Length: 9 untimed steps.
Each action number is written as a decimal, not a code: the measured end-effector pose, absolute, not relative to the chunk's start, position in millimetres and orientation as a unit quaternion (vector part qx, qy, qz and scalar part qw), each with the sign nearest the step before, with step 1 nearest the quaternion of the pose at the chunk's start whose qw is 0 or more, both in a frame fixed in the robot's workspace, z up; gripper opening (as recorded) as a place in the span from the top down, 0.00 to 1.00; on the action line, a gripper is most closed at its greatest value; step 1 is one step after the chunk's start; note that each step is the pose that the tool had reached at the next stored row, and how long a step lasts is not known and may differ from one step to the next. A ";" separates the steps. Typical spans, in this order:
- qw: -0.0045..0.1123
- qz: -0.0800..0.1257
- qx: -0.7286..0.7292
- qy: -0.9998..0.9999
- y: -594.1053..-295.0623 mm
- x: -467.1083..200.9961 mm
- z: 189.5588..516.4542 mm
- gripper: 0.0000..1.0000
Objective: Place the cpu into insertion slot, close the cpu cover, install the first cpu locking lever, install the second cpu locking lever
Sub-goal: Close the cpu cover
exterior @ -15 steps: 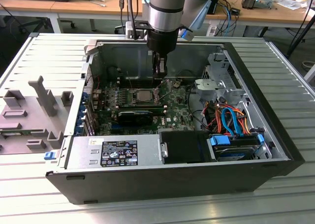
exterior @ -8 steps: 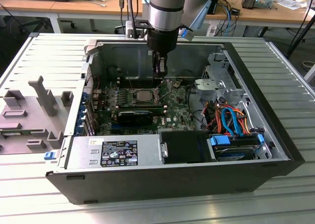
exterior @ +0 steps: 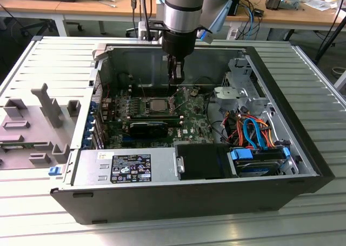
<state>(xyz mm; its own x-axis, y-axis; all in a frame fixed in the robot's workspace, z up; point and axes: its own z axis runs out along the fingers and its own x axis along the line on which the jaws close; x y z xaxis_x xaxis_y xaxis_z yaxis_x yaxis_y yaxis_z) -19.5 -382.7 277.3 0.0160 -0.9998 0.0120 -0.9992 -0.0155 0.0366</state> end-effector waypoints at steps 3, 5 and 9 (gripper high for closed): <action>0.017 -0.009 0.713 -0.701 -382.7 -19.3 278.1 0.89; 0.017 -0.009 0.713 -0.701 -382.7 -19.2 278.5 0.89; 0.017 -0.009 0.712 -0.701 -382.7 -18.9 279.3 0.89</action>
<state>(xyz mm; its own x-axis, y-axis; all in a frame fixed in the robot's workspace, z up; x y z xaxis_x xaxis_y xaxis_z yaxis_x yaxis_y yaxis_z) -18.9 -382.7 279.3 0.0159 -0.9998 0.0119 -0.9992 -0.0155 0.0366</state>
